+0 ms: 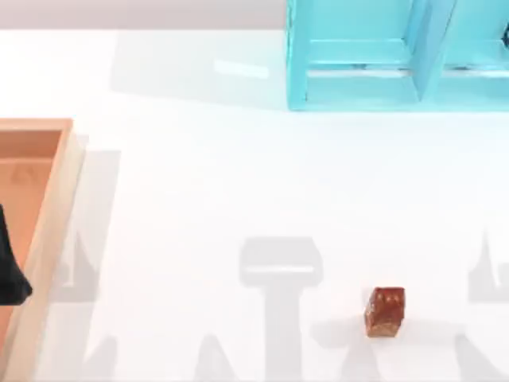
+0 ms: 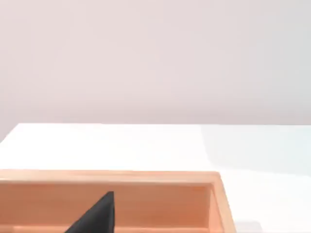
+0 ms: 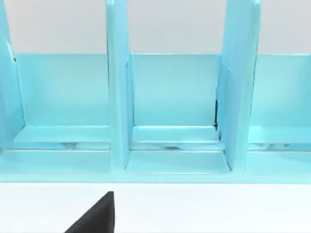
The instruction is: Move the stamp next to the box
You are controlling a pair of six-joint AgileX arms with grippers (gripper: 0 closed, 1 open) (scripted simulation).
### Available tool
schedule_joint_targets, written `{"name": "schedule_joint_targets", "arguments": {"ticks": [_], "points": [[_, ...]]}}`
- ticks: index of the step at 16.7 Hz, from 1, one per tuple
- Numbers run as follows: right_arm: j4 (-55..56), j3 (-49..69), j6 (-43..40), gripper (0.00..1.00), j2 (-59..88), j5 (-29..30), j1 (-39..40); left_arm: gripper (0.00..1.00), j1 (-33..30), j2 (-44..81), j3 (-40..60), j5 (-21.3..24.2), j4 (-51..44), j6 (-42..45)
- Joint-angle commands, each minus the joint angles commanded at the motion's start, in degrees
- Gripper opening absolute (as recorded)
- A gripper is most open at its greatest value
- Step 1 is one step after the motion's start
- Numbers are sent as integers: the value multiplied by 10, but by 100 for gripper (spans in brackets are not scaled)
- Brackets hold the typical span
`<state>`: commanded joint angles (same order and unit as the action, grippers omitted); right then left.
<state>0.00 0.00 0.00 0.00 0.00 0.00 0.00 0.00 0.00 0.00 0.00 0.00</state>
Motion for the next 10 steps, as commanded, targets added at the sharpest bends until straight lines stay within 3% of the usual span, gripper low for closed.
{"name": "schedule_joint_targets", "arguments": {"ticks": [4, 10], "points": [[0, 0, 0, 100, 0, 0, 0, 100, -15, 12, 15, 6, -9, -8], [0, 0, 0, 100, 0, 0, 0, 100, -134, 159, 182, 45, -106, -86]]}}
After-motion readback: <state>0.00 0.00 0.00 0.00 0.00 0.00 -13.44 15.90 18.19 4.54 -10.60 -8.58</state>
